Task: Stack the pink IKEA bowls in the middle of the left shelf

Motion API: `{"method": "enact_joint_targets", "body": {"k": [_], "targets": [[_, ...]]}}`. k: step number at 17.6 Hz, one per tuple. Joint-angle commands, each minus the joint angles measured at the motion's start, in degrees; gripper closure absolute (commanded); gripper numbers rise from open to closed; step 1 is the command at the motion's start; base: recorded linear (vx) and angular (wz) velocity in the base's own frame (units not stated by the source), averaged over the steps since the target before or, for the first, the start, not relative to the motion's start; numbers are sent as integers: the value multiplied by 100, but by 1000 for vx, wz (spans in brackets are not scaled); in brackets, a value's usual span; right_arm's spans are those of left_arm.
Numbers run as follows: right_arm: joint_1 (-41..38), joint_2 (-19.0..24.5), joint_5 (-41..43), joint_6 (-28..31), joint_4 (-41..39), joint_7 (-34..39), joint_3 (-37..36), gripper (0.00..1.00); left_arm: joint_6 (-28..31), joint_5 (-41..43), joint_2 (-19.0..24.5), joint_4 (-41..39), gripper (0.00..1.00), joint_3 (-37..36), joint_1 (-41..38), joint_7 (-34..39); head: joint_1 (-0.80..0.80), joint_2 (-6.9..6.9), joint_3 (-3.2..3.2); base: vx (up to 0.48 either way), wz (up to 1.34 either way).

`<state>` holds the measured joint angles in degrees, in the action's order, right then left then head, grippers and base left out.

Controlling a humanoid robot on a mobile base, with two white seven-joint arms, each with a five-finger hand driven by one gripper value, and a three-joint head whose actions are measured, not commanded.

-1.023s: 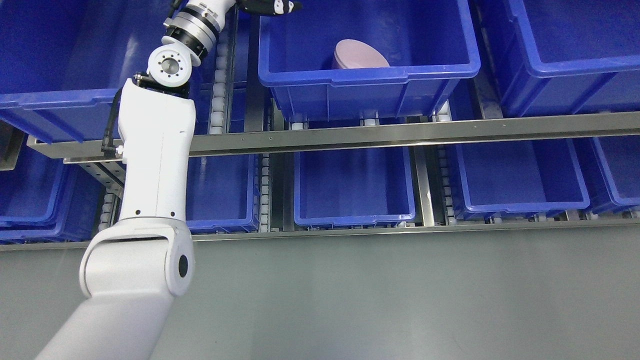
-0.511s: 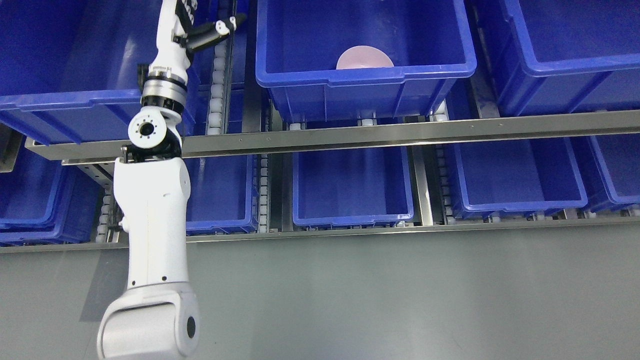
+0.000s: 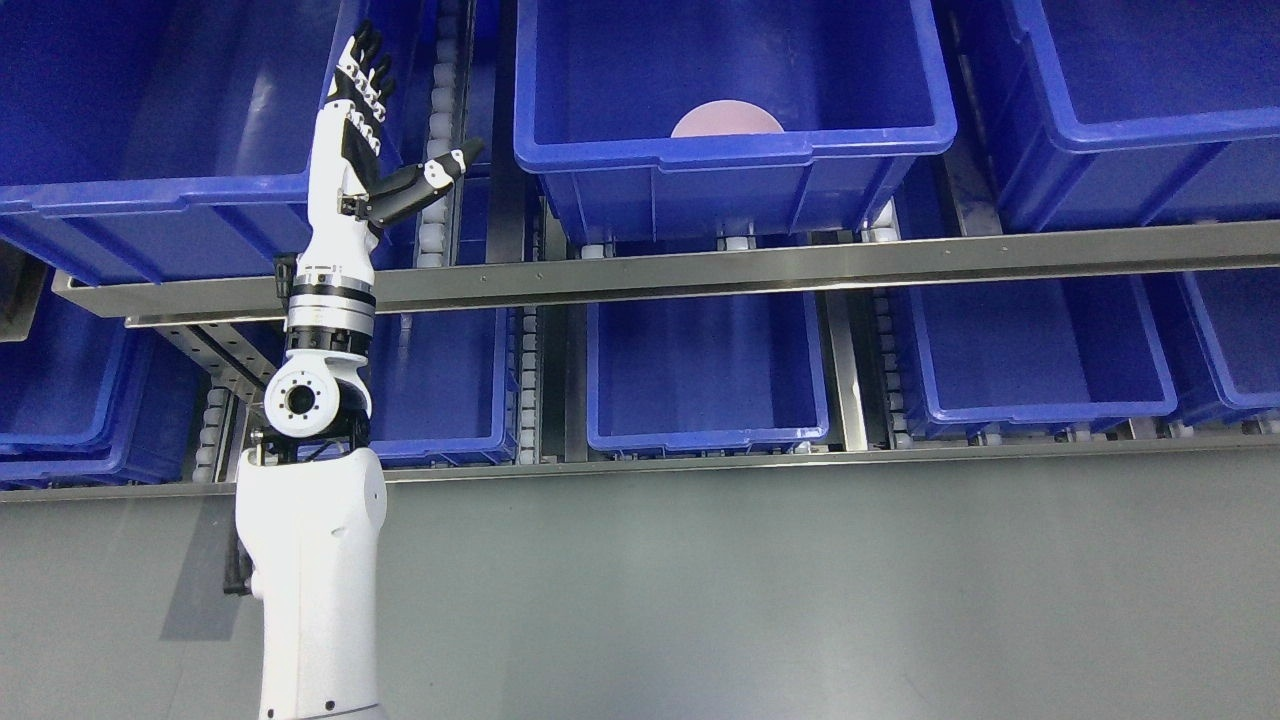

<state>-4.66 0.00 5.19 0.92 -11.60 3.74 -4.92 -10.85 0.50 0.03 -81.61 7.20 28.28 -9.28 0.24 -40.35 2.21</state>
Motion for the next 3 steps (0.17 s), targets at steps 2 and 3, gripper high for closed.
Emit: {"method": "enact_joint_targets", "body": {"k": [2, 3], "targets": [[0, -100, 0, -4, 0, -22, 0, 0, -14, 99, 97, -830, 0, -500, -270, 172, 0, 0, 0, -1, 18], [0, -100, 0, -4, 0, -22, 0, 0, -14, 99, 97, -830, 0, -491, -270, 172, 0, 0, 0, 0, 0]]}}
